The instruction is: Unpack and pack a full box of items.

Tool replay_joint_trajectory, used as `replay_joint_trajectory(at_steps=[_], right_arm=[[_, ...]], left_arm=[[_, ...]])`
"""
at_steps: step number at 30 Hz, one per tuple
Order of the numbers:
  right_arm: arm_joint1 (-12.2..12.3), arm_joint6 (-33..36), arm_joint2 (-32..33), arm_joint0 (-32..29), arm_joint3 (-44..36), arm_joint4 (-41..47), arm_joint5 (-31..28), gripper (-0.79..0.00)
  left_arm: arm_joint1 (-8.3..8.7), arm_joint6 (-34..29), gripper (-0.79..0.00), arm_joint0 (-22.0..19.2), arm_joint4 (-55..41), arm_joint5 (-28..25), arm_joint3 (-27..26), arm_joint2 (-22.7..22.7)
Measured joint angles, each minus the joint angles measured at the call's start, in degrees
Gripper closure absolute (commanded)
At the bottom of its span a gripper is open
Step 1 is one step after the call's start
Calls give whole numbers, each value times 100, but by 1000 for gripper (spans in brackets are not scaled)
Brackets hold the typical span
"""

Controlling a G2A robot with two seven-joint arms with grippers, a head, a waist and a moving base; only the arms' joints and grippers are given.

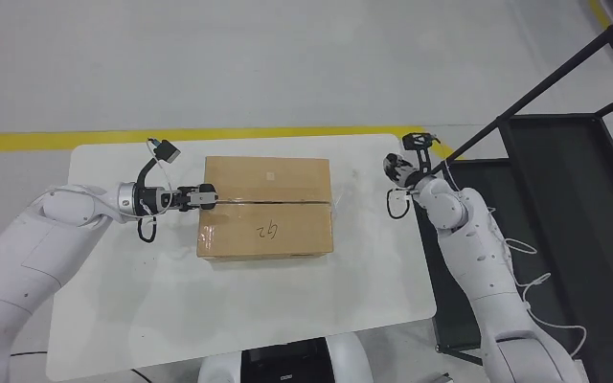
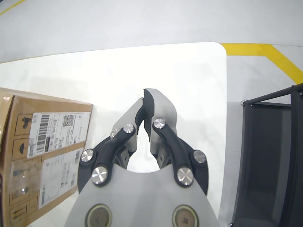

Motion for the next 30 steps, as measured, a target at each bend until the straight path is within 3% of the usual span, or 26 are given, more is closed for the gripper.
replay_joint_trajectory(at_steps=[3,7,21,30], right_arm=[[38,34,-142,17,72,-260,-753,0],[43,17,-304,232,385,-441,-1299,0],[-505,-277,-1773,1707,2356,-34,-470,0],[-780,-573,-2248,2245,3456,-25,-156,0]], left_arm=[[0,0,-785,0,0,0,0,0],[0,0,-785,0,0,0,0,0],[0,0,-785,0,0,0,0,0],[0,0,-785,0,0,0,0,0]])
